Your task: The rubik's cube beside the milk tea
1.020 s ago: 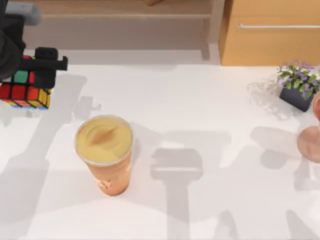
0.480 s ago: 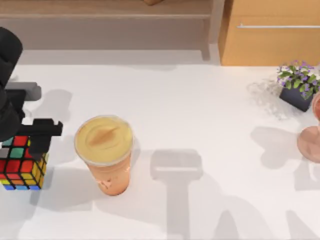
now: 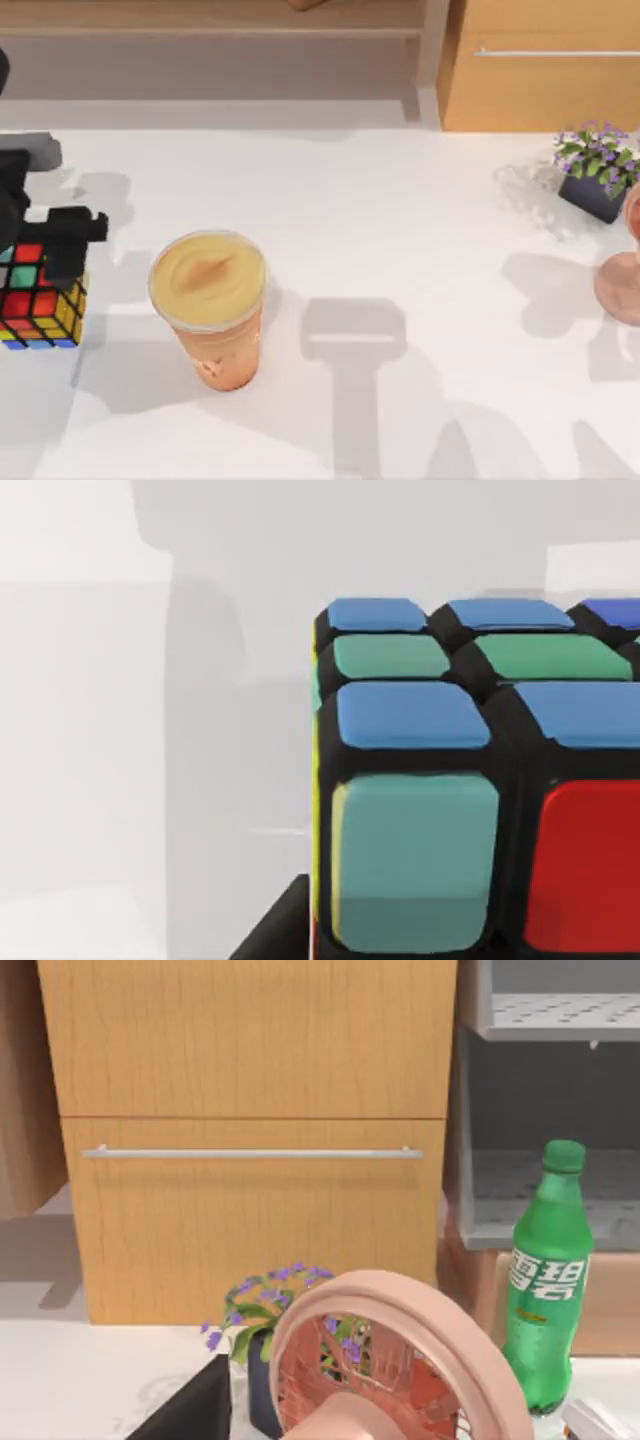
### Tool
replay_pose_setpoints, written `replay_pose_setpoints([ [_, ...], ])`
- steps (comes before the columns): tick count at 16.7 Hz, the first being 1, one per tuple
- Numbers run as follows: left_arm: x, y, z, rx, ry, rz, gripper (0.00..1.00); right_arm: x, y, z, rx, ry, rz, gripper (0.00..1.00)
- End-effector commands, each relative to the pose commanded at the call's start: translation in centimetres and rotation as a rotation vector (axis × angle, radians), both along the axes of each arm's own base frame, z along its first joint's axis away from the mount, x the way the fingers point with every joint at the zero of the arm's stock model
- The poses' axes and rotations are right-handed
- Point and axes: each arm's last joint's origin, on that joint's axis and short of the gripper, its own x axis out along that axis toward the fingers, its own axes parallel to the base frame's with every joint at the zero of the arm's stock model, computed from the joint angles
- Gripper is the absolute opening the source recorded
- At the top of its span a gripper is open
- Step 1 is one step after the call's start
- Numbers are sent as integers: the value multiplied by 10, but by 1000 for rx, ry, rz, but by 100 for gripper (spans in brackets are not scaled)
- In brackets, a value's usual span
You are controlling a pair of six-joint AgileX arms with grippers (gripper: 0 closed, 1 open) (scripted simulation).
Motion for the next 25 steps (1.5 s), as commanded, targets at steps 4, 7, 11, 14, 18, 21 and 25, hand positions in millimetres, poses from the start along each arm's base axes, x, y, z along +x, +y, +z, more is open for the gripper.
replay_pose_setpoints([
  [4,3,7,5,-25,-31,13,0,0,0,0,0,0,0,100],
  [7,4,8,-1,-22,-10,20,0,0,0,0,0,0,0,100],
  [11,2,1,-15,2,33,9,0,0,0,0,0,0,0,100],
  [14,-2,-8,-28,30,70,-10,0,0,0,0,0,0,0,100],
  [18,-5,-13,-40,45,110,-23,0,0,0,0,0,0,0,100],
  [21,-5,-13,-40,45,110,-23,8,0,0,0,0,0,0,100],
  [25,-5,-13,-40,45,110,-23,38,0,0,0,0,0,0,100],
])
